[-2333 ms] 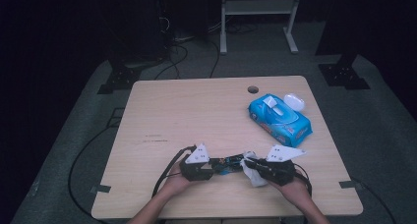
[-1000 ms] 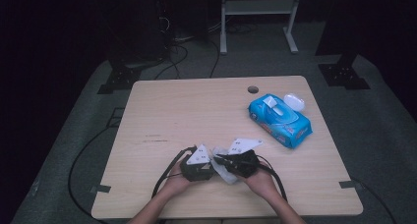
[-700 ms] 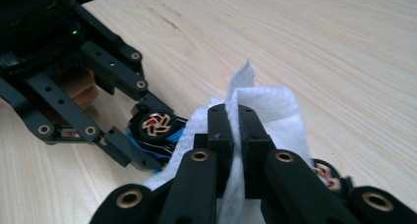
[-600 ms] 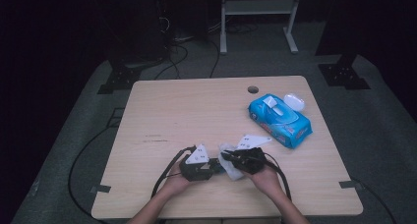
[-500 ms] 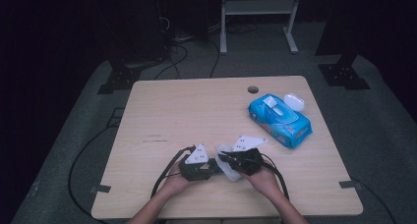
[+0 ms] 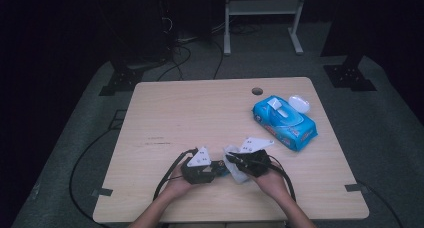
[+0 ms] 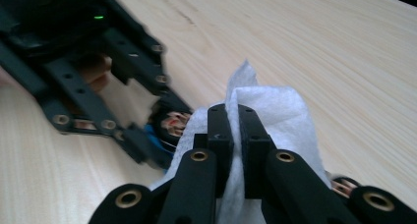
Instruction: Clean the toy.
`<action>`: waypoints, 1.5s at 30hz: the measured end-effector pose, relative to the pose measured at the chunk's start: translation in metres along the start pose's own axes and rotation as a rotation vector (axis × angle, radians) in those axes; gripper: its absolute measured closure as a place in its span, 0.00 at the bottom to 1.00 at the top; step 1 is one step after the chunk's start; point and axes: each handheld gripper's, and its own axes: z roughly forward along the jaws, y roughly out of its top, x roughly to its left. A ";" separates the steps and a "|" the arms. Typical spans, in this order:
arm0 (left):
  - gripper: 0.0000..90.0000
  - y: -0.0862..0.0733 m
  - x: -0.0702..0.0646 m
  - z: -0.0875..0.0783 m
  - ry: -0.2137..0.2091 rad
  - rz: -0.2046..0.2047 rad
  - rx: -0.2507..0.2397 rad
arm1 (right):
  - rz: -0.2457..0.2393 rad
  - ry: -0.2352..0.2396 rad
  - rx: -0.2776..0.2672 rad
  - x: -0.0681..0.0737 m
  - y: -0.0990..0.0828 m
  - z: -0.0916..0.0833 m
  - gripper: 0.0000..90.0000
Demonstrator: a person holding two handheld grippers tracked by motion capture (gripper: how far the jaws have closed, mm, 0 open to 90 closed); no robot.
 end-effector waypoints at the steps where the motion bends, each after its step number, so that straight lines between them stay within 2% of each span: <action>1: 0.75 0.000 0.000 0.000 0.000 0.000 0.000 | 0.000 0.000 0.000 0.000 0.000 0.000 0.95; 2: 0.75 0.000 0.001 0.000 0.000 -0.002 -0.001 | 0.017 -0.038 0.000 -0.011 -0.004 -0.005 0.95; 3: 0.75 0.000 0.001 0.000 0.000 -0.002 -0.001 | 0.017 -0.038 0.000 -0.011 -0.004 -0.005 0.95; 4: 0.75 0.000 0.001 0.000 -0.002 -0.005 -0.003 | 0.024 -0.071 0.001 -0.016 -0.006 -0.009 0.95; 5: 0.75 0.000 0.001 0.000 -0.003 -0.008 -0.006 | 0.055 -0.122 0.003 -0.028 -0.010 -0.017 0.95; 6: 0.75 0.000 0.001 0.000 -0.004 -0.008 -0.006 | 0.055 -0.122 0.003 -0.028 -0.010 -0.017 0.95; 7: 0.75 0.000 0.001 0.000 -0.005 -0.003 -0.007 | 0.075 -0.134 0.007 -0.032 -0.012 -0.020 0.95; 9: 0.75 0.000 0.000 0.001 -0.004 0.004 -0.004 | 0.098 -0.120 -0.010 -0.033 -0.015 -0.020 0.95; 10: 0.75 0.000 0.000 0.001 -0.004 0.007 -0.002 | 0.086 -0.086 -0.019 -0.026 -0.012 -0.016 0.95; 11: 0.75 0.000 0.000 0.001 -0.005 0.005 -0.002 | 0.086 -0.086 -0.019 -0.026 -0.012 -0.016 0.95; 12: 0.75 0.000 0.000 0.001 -0.004 0.004 -0.002 | 0.082 -0.063 -0.020 -0.023 -0.010 -0.014 0.95; 13: 0.75 0.000 0.000 0.001 -0.003 0.004 -0.003 | 0.057 -0.045 -0.014 -0.017 -0.007 -0.009 0.95; 14: 0.75 0.000 0.000 0.000 -0.003 0.005 0.002 | 0.057 -0.045 -0.014 -0.017 -0.007 -0.009 0.95; 16: 0.75 0.000 0.001 -0.001 -0.001 0.011 0.001 | 0.038 -0.058 -0.004 -0.018 -0.005 -0.008 0.95; 17: 0.75 0.000 0.001 -0.001 -0.001 0.009 0.002 | 0.034 -0.086 0.002 -0.023 -0.006 -0.011 0.95; 18: 0.75 0.000 0.001 -0.001 -0.001 0.009 0.000 | 0.033 -0.145 0.015 -0.031 -0.009 -0.016 0.95; 19: 0.75 0.000 0.001 -0.001 -0.001 0.009 0.000 | 0.033 -0.145 0.015 -0.031 -0.009 -0.016 0.95; 20: 0.75 0.000 0.001 -0.001 -0.002 0.009 -0.003 | 0.081 -0.165 0.009 -0.041 -0.015 -0.024 0.95; 22: 0.75 0.000 0.001 0.000 -0.003 0.009 -0.005 | 0.095 -0.172 0.009 -0.043 -0.016 -0.025 0.95; 25: 0.75 0.001 0.000 0.001 -0.002 0.012 -0.003 | 0.090 -0.149 -0.001 -0.037 -0.014 -0.022 0.95; 26: 0.75 0.001 0.000 0.001 0.001 0.015 -0.001 | 0.067 -0.095 -0.013 -0.027 -0.009 -0.014 0.95; 27: 0.75 0.001 0.000 0.001 0.001 0.015 -0.001 | 0.067 -0.095 -0.013 -0.027 -0.009 -0.014 0.95; 29: 0.75 0.001 0.000 0.001 0.003 0.014 -0.002 | 0.024 -0.056 -0.005 -0.017 -0.003 -0.005 0.95; 31: 0.75 0.001 0.000 0.000 0.001 0.017 0.000 | -0.001 -0.064 0.006 -0.016 -0.001 -0.004 0.95; 32: 0.75 0.001 0.000 0.000 0.001 0.018 0.000 | 0.012 -0.087 0.007 -0.022 -0.004 -0.007 0.95; 33: 0.75 0.001 0.000 -0.001 0.003 0.019 -0.001 | 0.012 -0.087 0.007 -0.022 -0.004 -0.007 0.95; 34: 0.75 0.001 0.000 -0.001 0.002 0.016 -0.001 | 0.042 -0.126 0.006 -0.033 -0.010 -0.016 0.95; 35: 0.75 0.001 0.000 -0.001 0.002 0.018 0.000 | 0.042 -0.126 0.006 -0.033 -0.010 -0.016 0.95; 36: 0.75 0.001 0.000 -0.001 0.002 0.019 0.000 | 0.073 -0.154 0.006 -0.043 -0.017 -0.025 0.95; 37: 0.75 0.001 0.001 -0.001 0.001 0.020 0.000 | 0.080 -0.182 0.018 -0.046 -0.019 -0.029 0.95; 39: 0.75 0.001 0.001 -0.001 0.000 0.019 -0.001 | 0.099 -0.178 0.016 -0.048 -0.022 -0.032 0.95; 40: 0.75 0.001 0.001 -0.001 0.001 0.020 -0.002 | 0.120 -0.160 0.002 -0.048 -0.025 -0.033 0.95; 42: 0.75 0.001 0.001 -0.001 0.001 0.019 -0.001 | 0.108 -0.160 -0.005 -0.046 -0.024 -0.032 0.95; 43: 0.75 0.001 0.001 -0.001 0.002 0.018 -0.002 | 0.107 -0.133 -0.015 -0.044 -0.022 -0.031 0.95; 45: 0.75 0.001 0.002 -0.001 0.003 0.014 -0.003 | 0.088 -0.110 -0.023 -0.038 -0.018 -0.027 0.95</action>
